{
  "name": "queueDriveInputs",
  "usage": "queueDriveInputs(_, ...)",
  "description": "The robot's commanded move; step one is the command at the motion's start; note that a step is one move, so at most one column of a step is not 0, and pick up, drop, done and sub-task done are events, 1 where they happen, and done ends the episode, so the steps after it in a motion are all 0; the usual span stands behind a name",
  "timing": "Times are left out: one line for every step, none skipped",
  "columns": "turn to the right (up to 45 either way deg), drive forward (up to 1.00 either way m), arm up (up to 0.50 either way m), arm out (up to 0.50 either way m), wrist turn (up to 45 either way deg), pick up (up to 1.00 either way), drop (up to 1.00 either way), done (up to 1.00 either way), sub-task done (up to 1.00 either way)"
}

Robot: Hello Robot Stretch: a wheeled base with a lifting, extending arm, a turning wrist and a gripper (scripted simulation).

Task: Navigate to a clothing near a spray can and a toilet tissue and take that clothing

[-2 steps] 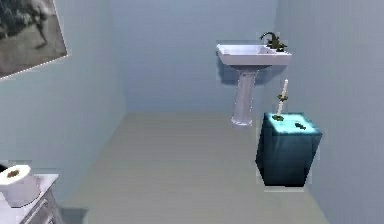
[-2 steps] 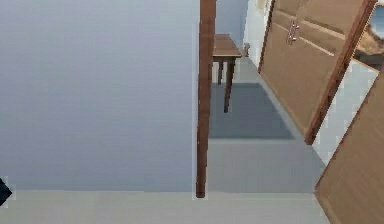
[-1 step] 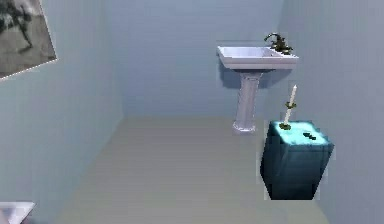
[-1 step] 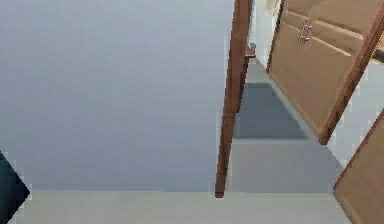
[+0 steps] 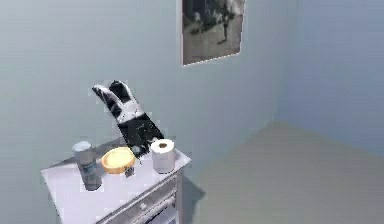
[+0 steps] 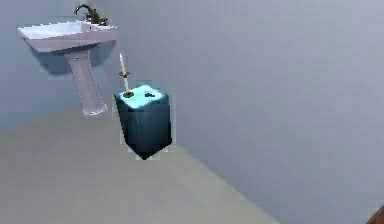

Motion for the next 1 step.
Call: queueDriveInputs(-45.0,0.0,0.0,0.0,0.0,0.0,0.0,0.0,0.0)
